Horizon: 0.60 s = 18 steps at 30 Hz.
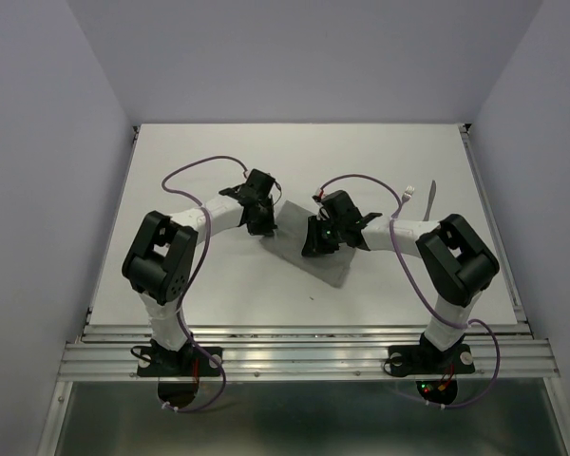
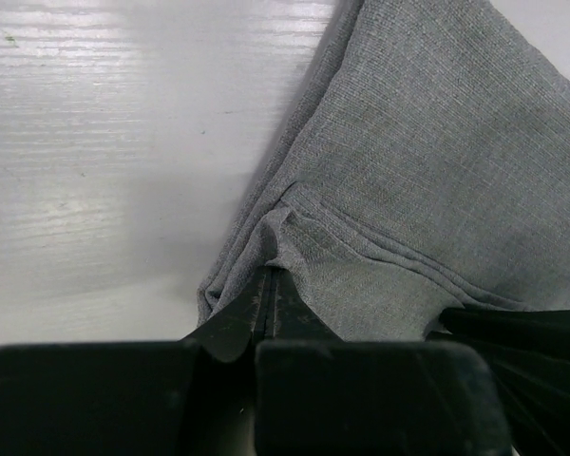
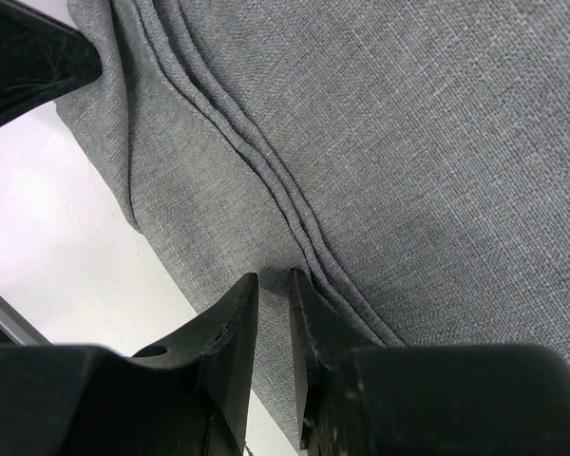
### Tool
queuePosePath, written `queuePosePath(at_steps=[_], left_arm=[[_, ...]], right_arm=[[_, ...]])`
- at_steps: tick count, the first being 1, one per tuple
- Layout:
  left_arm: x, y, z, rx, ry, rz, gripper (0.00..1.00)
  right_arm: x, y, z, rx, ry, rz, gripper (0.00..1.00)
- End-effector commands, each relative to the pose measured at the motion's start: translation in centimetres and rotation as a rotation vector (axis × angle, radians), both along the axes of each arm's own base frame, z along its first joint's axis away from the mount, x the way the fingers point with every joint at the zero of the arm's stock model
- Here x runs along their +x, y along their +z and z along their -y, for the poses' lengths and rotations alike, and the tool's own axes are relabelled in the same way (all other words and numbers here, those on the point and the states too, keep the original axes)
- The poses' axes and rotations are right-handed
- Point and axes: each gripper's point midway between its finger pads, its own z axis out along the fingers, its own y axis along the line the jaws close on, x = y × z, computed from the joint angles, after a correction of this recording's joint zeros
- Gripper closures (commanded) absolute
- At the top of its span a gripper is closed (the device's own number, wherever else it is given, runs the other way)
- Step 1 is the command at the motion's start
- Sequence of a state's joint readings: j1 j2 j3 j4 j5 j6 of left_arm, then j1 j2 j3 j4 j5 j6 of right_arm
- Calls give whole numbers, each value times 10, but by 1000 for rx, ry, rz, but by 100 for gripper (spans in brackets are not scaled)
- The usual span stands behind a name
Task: Fold the napkin into a case and place the utensils inside
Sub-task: Smooth out the 2/3-rectangle-folded napkin at the center of the board.
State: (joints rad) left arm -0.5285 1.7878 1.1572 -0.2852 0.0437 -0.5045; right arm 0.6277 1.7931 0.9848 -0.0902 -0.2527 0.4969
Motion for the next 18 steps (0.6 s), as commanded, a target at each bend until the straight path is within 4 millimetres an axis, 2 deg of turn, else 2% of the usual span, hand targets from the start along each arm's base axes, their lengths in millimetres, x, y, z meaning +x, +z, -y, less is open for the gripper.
queuePosePath(at_steps=[1,5,7,14,16,17,18], left_arm=[[14,10,6,-1,-21,40,100],[13,-1,3,27,-16,15,100],[12,-4,4,20,-21,12,100],[15,-1,13,-17,-36,15,100],[17,3,15,-23,-40,21,100],[18,5,16,-25,-42,23,100],[19,7,16,-26,-44,26,100]], right_arm=[[-13,-11,19,-96,-13,-43,74],[-9,0,20,-87,-28,-13,74],[-5,14,17,-66,-31,19,74],[16,49,6,-13,-48,102,70],[21,46,2,-15,-46,100,70],[27,52,-4,1,-42,115,70],[27,45,-6,-2,-36,101,70]])
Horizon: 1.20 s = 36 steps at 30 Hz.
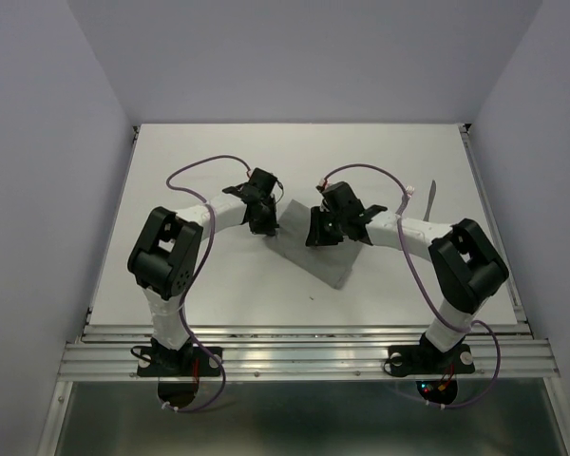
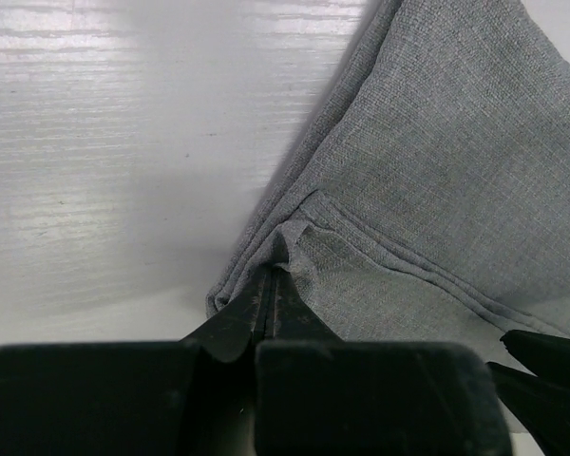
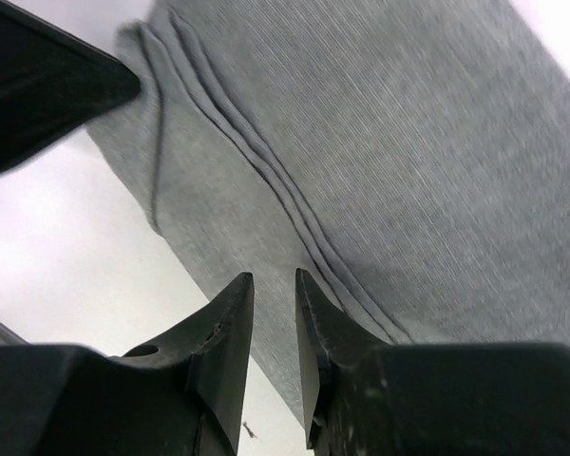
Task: Fold the napkin into a case and place the utensils inside
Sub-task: Smooth out the 2/3-rectangle-folded napkin at the center of the board.
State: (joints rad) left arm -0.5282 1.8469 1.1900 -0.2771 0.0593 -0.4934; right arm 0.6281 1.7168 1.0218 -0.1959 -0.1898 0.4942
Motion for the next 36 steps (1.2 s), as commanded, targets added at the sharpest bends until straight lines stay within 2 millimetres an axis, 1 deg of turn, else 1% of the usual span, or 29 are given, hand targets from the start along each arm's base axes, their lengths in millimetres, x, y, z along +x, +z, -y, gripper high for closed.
queuePosePath(at_steps=[1,2,5,6,8,11,14,16,18,21,22,25,28,36], left_arm=[[13,19,11,-31,-27,48,100],[14,20,11,-32,-28,50,100],[14,21,12,-37,-31,52,100],[15,23,13,-44,-33,55,100],[15,23,16,-55,-37,54,100],[16,20,18,-60,-41,51,100],[17,18,19,-63,-46,47,100],[17,17,20,-65,-47,47,100],[17,14,20,-64,-49,44,100],[18,12,23,-71,-55,36,100],[17,11,24,-78,-55,34,100],[18,11,26,-88,-57,35,100],[19,13,28,-96,-57,39,100],[23,19,33,-115,-66,51,100]], right_arm=[[26,18,-17,30,-3,67,70],[32,18,-16,16,-20,82,70],[40,16,-13,-11,-45,97,68],[44,19,-14,-10,-48,107,68],[48,18,-13,-28,-58,115,67],[59,14,-4,-78,-88,131,65],[63,7,0,-115,-92,132,65],[70,5,9,-164,-125,160,65],[74,1,13,-198,-129,170,65],[75,-10,15,-230,-119,157,66],[73,-19,17,-244,-116,140,68],[66,-33,17,-248,-104,101,71],[58,-40,17,-236,-96,79,73],[47,-47,18,-219,-82,53,74]])
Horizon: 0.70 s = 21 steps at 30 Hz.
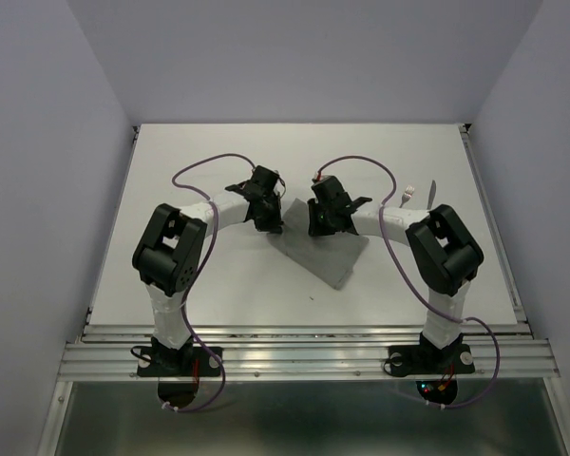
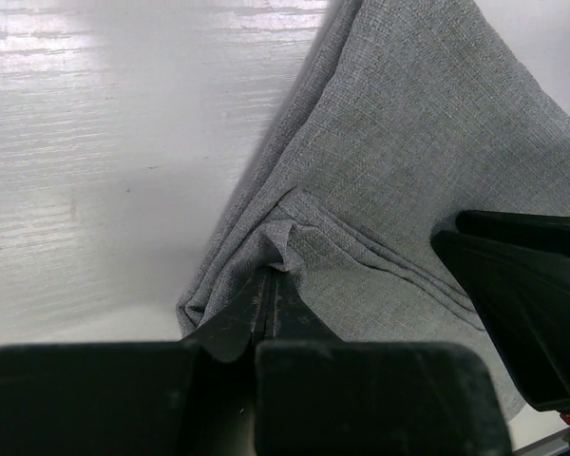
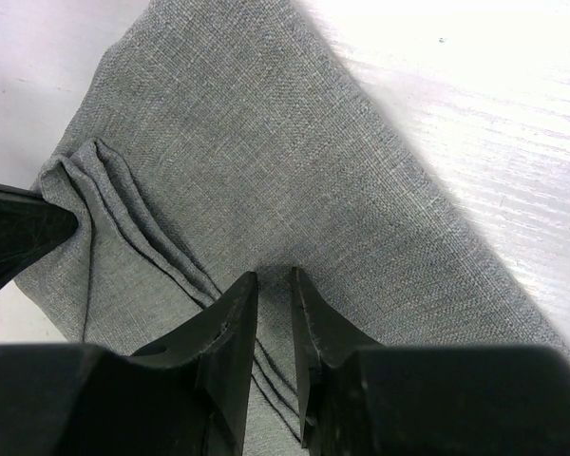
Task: Fold the napkin into a case and place the utensils inside
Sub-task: Smooth out the 2/3-rectangle-folded napkin at the center of the board.
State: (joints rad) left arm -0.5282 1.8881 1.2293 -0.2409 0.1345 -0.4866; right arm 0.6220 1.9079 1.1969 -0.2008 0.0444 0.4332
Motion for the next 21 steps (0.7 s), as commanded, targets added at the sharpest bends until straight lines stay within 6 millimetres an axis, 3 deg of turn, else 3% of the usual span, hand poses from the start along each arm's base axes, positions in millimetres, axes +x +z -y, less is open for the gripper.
queuePosePath(at_steps=[1,8,15,19,21], left_arm=[[15,18,14,-47,-22,51,100],[19,15,19,-57,-33,46,100],[18,-1,12,-9,-21,19,100],[15,-5,9,3,-11,9,100],[15,-3,8,2,-5,15,100]], right_arm=[[-19,-23,8,-26,14,-69,74],[-21,-24,8,-19,15,-76,74],[-21,-20,7,-10,15,-73,74],[-16,1,5,20,6,-30,73],[-12,23,2,52,3,13,73]])
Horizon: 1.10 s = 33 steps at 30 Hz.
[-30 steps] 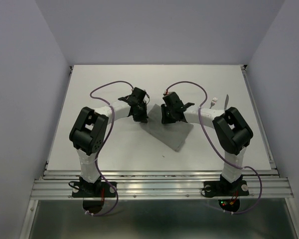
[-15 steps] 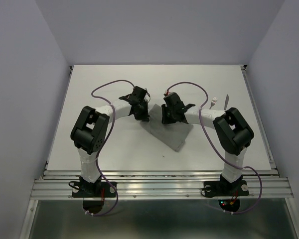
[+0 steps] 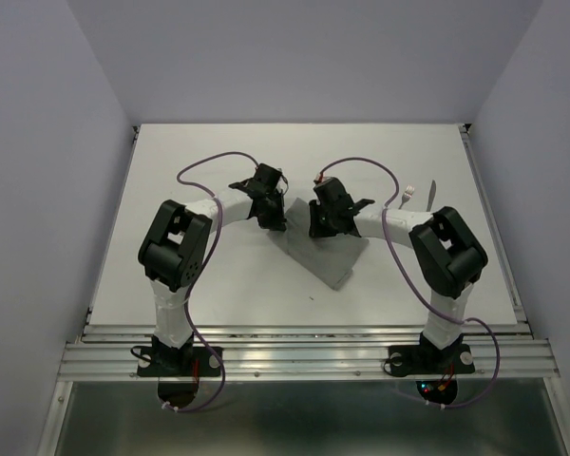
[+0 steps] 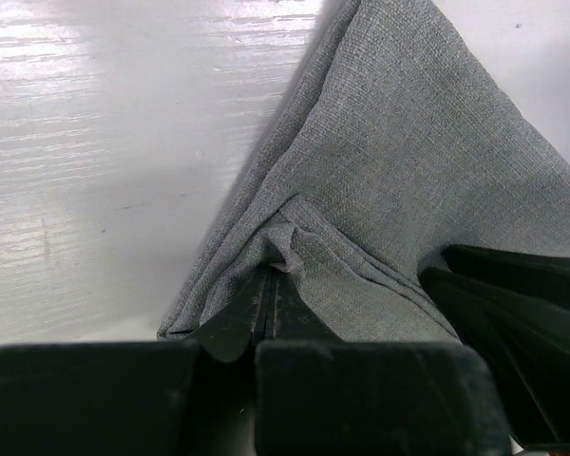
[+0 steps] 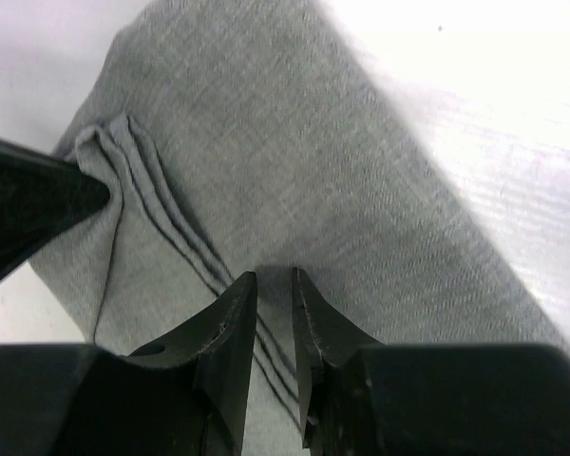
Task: Fold the napkin into a case and place the utensils inside
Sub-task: Smooth out the 2/3-rectangle-folded napkin at the center of the board.
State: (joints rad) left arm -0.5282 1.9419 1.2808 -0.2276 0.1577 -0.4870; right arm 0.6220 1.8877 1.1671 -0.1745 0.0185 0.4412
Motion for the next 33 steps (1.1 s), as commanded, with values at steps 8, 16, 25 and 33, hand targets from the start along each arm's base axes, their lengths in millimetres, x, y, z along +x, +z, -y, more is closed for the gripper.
queuePosePath(at_steps=[8,16,25,33], left_arm=[[6,10,-8,25,43,22,100],[7,11,-15,34,58,22,100],[7,13,-19,39,65,27,100],[6,14,-23,38,71,28,100]], right_arm=[[-20,57,-37,168,91,26,72],[-41,45,-75,224,175,-35,73],[-32,44,-88,250,186,-36,74],[-28,11,-92,227,162,-84,87]])
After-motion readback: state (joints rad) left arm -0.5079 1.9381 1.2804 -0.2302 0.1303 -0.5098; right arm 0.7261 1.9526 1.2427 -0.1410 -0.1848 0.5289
